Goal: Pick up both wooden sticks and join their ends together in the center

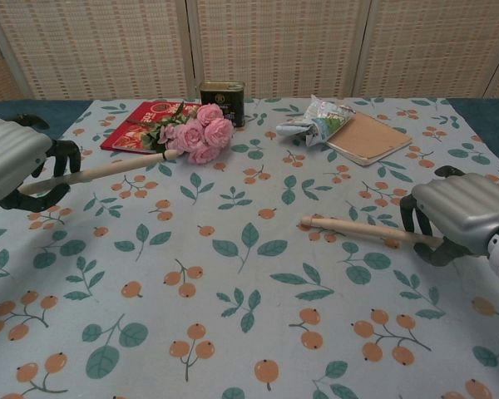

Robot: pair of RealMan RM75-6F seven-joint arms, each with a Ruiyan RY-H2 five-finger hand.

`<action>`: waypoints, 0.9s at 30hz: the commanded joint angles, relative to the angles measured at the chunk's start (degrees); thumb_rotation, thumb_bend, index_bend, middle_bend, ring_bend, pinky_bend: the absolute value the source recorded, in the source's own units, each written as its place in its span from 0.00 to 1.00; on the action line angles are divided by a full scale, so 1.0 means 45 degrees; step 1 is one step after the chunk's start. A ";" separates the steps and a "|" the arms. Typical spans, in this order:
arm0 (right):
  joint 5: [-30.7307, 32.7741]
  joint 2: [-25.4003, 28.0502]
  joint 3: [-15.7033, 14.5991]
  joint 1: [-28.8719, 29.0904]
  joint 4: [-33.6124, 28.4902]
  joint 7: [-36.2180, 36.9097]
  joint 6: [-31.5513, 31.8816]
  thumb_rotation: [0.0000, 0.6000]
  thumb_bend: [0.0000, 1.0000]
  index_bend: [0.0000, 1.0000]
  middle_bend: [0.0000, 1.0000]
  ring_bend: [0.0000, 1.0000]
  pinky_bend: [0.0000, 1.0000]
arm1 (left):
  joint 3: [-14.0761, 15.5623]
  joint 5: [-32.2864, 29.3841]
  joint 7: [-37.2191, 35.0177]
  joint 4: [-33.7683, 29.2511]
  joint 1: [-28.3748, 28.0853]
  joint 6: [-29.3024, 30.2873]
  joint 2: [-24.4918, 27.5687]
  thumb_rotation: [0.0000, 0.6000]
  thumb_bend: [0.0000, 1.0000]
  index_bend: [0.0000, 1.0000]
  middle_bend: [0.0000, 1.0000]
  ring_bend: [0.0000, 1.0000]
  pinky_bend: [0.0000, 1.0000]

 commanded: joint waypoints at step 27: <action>-0.5528 0.0837 -0.0614 -0.0426 -0.2053 0.5452 0.0980 1.00 0.44 1.00 0.88 0.63 0.12 | -0.0992 -0.1515 -0.0985 -0.4183 -0.0936 -0.2262 0.1724 1.00 0.53 0.87 0.98 0.57 0.19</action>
